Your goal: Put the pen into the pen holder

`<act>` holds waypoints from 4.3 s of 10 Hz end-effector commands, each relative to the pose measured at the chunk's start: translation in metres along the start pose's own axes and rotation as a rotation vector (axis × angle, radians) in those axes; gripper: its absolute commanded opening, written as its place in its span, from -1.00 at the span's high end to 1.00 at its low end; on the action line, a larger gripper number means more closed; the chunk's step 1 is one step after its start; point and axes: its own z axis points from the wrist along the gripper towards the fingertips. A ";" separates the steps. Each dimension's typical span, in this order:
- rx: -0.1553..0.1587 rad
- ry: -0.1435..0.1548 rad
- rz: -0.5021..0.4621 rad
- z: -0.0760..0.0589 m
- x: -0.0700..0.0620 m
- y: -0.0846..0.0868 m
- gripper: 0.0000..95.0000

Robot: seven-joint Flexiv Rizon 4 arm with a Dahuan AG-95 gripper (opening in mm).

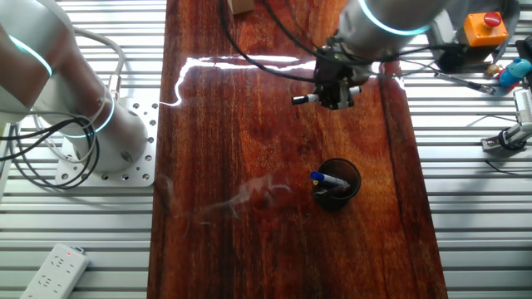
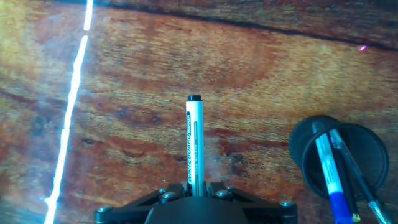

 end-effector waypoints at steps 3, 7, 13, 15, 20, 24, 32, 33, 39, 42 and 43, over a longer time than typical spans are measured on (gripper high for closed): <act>-0.039 0.120 -0.031 -0.001 0.000 -0.005 1.00; -0.089 0.168 -0.043 -0.011 0.030 -0.054 1.00; -0.153 0.296 -0.050 -0.003 0.045 -0.117 1.00; -0.167 0.344 -0.047 -0.008 0.043 -0.128 1.00; -0.183 0.451 -0.037 0.002 0.036 -0.146 1.00; -0.195 0.486 -0.058 0.013 0.033 -0.167 1.00; -0.175 0.388 -0.108 0.025 0.010 -0.175 0.20; -0.174 0.379 -0.114 0.024 0.008 -0.176 -0.20; -0.075 0.337 -0.069 -0.016 -0.011 -0.175 0.20; -0.008 0.224 -0.022 -0.039 -0.028 -0.170 1.00; 0.030 0.176 -0.014 -0.051 -0.037 -0.162 1.00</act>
